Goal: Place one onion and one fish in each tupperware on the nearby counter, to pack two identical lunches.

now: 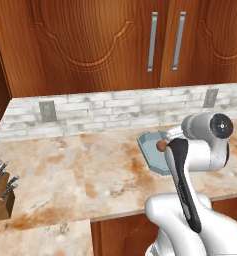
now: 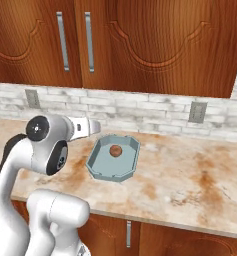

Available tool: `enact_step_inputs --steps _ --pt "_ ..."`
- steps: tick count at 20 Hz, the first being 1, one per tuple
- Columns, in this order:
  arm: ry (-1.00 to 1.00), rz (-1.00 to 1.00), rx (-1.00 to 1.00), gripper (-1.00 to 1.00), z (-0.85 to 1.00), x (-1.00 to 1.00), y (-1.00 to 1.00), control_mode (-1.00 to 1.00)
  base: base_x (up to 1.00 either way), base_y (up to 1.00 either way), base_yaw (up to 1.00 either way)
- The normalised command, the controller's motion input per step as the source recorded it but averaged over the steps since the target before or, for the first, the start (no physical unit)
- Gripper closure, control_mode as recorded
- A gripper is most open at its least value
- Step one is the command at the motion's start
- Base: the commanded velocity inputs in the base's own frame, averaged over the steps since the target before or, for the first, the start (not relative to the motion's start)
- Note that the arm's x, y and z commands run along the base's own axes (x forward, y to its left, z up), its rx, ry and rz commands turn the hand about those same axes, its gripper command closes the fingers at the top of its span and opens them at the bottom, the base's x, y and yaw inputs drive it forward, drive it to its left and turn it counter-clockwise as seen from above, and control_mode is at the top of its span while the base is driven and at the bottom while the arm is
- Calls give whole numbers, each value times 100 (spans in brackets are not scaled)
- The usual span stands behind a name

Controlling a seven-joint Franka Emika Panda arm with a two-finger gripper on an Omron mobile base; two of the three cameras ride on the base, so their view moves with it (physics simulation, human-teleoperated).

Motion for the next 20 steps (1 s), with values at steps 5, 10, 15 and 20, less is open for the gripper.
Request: enact_step_inputs --steps 5,10,15,20 --pt "-18 18 -7 -100 19 -93 10 -100 0 0 0" --pt "0 4 -1 -100 -8 -19 4 100 -80 -7 4" --pt "0 0 0 -100 0 0 0 100 -58 -93 -9" --pt "0 0 0 -100 0 0 0 100 0 -100 -19"
